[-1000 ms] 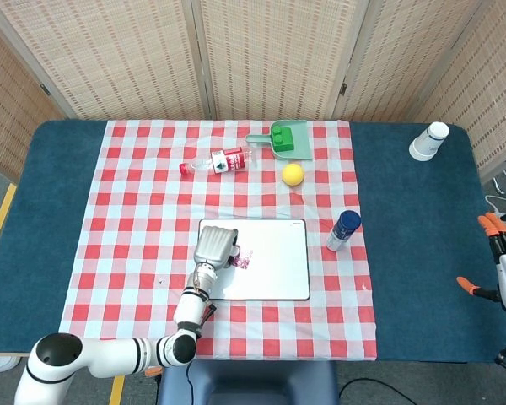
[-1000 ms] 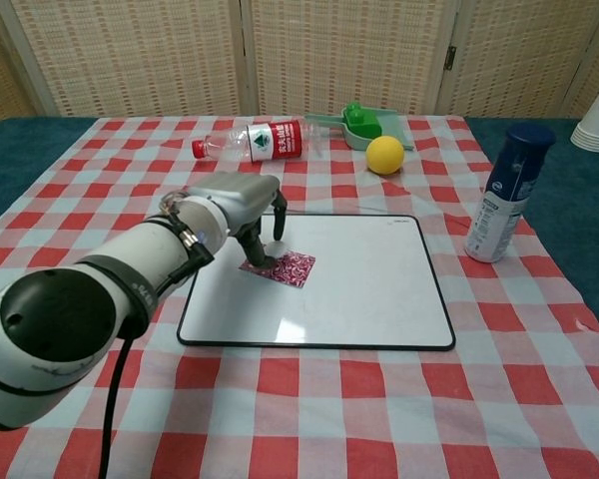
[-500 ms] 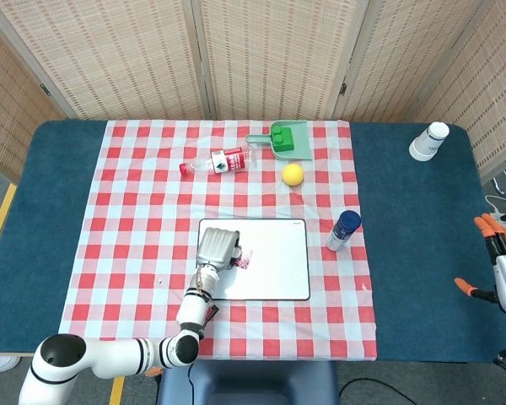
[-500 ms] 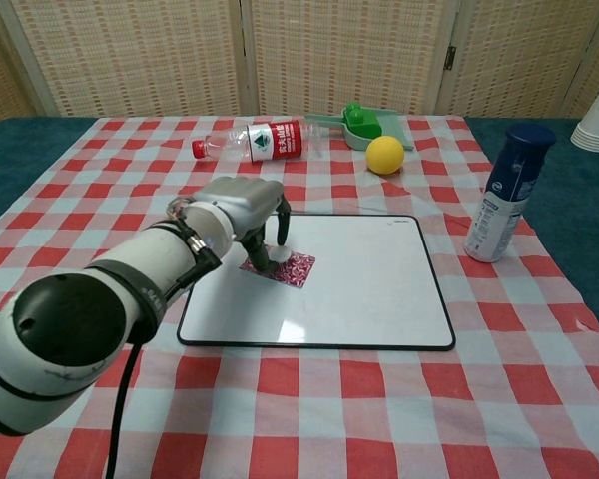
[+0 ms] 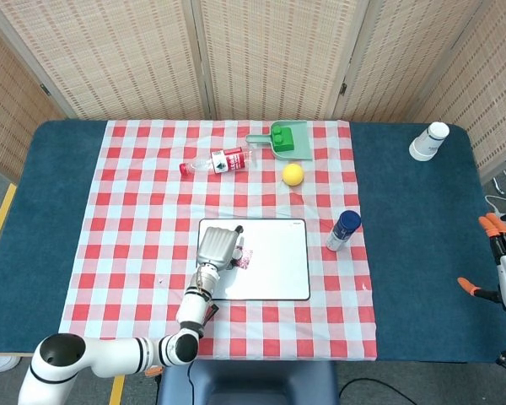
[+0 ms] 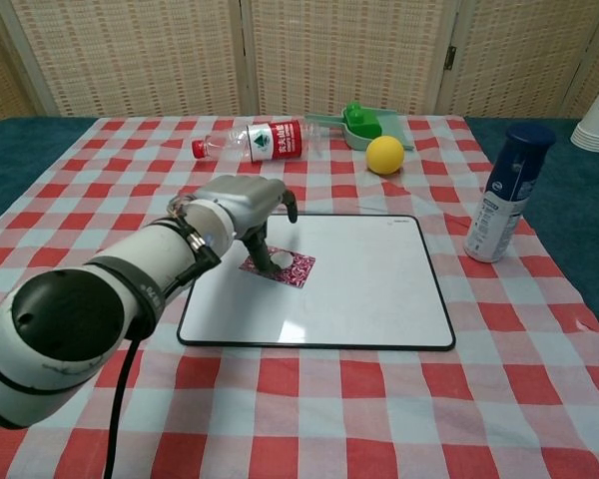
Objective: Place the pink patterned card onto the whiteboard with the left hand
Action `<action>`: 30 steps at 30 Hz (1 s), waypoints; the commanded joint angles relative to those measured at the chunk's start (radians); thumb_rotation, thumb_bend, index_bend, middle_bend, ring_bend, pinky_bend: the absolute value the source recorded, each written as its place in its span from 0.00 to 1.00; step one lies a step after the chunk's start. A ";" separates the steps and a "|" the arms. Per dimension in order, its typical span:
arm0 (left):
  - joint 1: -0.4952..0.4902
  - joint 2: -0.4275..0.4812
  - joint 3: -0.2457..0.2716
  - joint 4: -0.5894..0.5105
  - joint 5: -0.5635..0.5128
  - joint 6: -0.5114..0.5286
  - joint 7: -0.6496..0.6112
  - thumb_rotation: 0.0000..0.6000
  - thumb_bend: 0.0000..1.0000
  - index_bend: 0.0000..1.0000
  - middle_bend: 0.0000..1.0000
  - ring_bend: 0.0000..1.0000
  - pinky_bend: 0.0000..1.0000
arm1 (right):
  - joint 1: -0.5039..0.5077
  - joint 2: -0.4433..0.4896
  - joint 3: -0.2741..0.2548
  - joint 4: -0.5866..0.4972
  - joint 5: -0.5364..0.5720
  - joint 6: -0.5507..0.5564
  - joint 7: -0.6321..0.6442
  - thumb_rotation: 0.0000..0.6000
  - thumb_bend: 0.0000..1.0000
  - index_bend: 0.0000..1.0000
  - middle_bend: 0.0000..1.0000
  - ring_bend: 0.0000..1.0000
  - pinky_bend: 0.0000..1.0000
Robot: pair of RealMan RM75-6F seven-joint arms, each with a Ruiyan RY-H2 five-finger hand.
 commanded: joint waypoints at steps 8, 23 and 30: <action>0.022 0.089 0.001 -0.126 -0.005 0.059 0.047 1.00 0.23 0.31 1.00 1.00 1.00 | 0.002 -0.001 0.000 0.000 0.000 -0.003 -0.003 1.00 0.00 0.00 0.03 0.00 0.00; 0.208 0.358 0.106 -0.287 0.185 0.151 -0.149 1.00 0.21 0.27 0.90 0.96 0.92 | 0.002 -0.007 -0.014 -0.010 -0.025 0.002 -0.018 1.00 0.00 0.01 0.03 0.00 0.00; 0.357 0.425 0.240 -0.226 0.571 0.338 -0.440 1.00 0.27 0.22 0.73 0.82 0.85 | 0.008 -0.019 -0.017 -0.012 -0.030 -0.001 -0.045 1.00 0.00 0.01 0.03 0.00 0.00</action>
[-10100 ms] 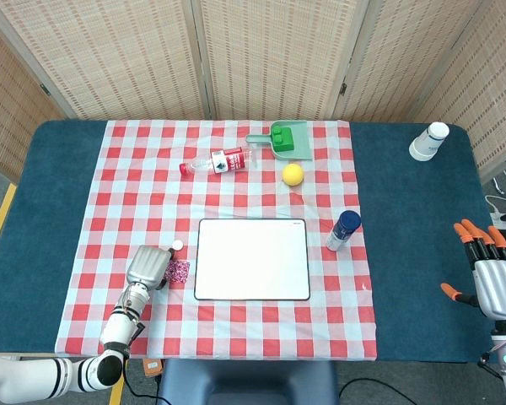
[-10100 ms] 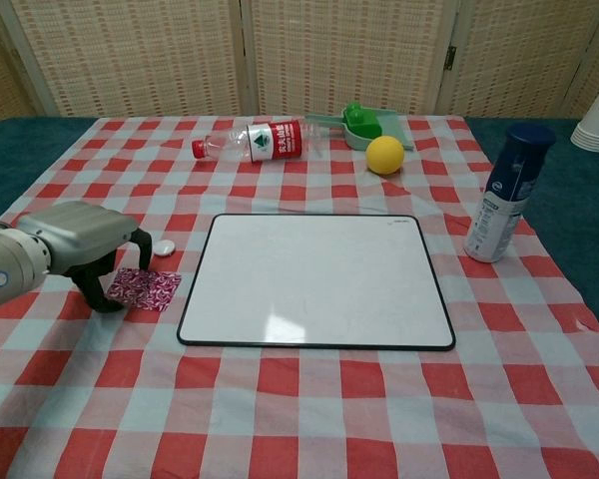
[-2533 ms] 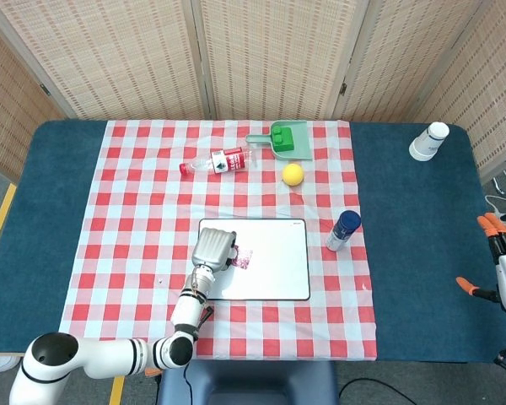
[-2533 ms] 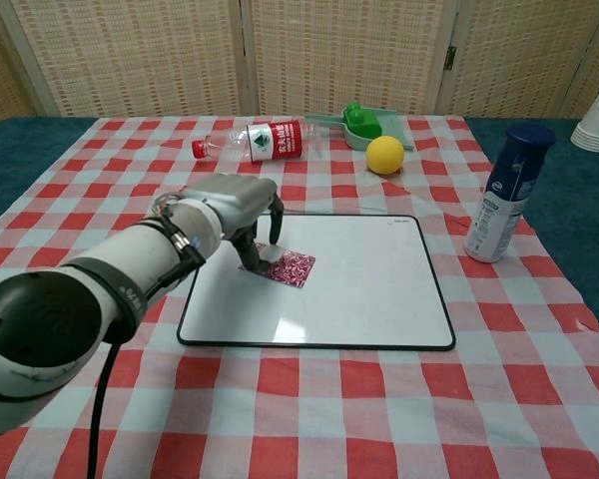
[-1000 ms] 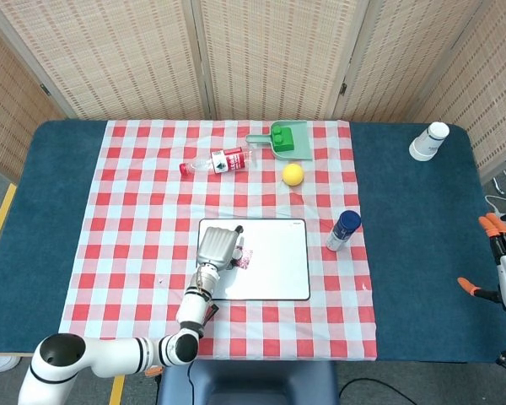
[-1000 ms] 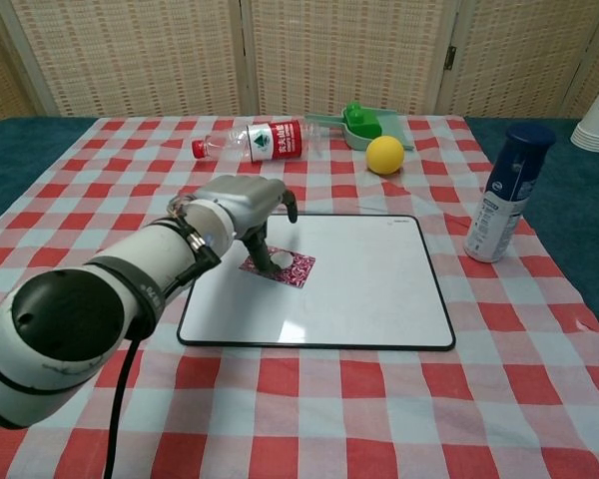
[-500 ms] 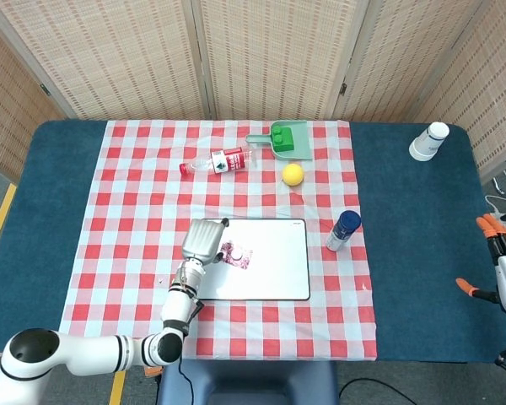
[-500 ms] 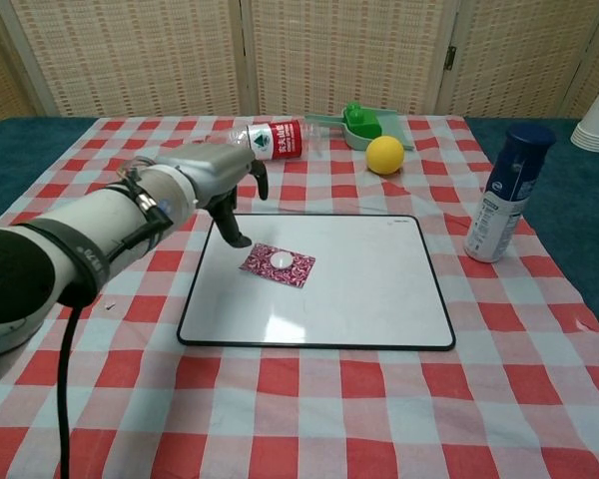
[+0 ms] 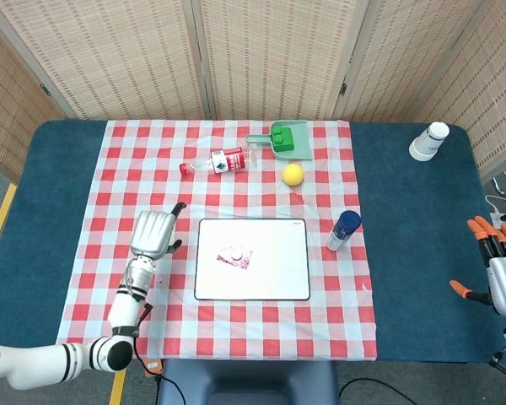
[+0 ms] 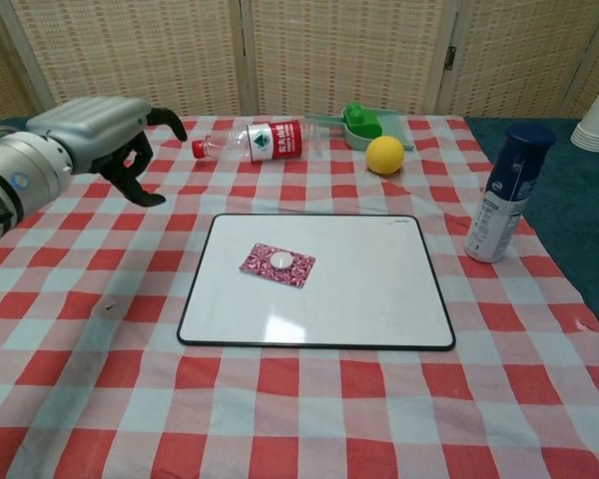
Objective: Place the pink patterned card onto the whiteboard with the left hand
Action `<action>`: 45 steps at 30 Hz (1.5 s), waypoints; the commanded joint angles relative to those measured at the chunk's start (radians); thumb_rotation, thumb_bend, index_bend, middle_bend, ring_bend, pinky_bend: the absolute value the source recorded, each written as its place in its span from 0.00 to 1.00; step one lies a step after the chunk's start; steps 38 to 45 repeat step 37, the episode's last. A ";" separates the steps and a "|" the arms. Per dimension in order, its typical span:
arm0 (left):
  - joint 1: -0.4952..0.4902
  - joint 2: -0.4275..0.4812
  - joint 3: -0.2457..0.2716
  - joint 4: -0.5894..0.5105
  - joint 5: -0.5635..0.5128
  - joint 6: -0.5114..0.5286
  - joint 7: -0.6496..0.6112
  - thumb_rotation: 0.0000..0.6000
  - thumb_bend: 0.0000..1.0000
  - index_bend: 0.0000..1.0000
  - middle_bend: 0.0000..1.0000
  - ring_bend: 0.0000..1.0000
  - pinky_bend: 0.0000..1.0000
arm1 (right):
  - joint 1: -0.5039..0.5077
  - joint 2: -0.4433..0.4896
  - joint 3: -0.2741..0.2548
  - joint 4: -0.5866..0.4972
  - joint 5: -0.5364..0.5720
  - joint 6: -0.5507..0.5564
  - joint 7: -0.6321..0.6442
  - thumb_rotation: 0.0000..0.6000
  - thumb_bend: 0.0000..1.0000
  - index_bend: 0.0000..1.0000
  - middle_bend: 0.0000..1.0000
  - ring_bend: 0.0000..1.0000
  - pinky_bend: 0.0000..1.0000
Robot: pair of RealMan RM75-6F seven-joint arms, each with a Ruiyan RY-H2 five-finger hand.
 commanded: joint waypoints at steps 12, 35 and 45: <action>0.314 0.104 0.197 0.212 0.431 0.324 -0.444 1.00 0.28 0.25 0.67 0.75 0.80 | 0.004 -0.034 -0.013 0.022 -0.053 0.036 -0.020 1.00 0.00 0.02 0.03 0.00 0.00; 0.517 0.168 0.184 0.327 0.522 0.441 -0.607 1.00 0.28 0.28 0.61 0.67 0.76 | 0.000 -0.088 -0.011 0.047 -0.052 0.066 -0.113 1.00 0.00 0.02 0.03 0.00 0.00; 0.518 0.168 0.179 0.320 0.526 0.436 -0.609 1.00 0.28 0.28 0.61 0.67 0.76 | -0.002 -0.087 -0.009 0.047 -0.052 0.071 -0.108 1.00 0.00 0.02 0.03 0.00 0.00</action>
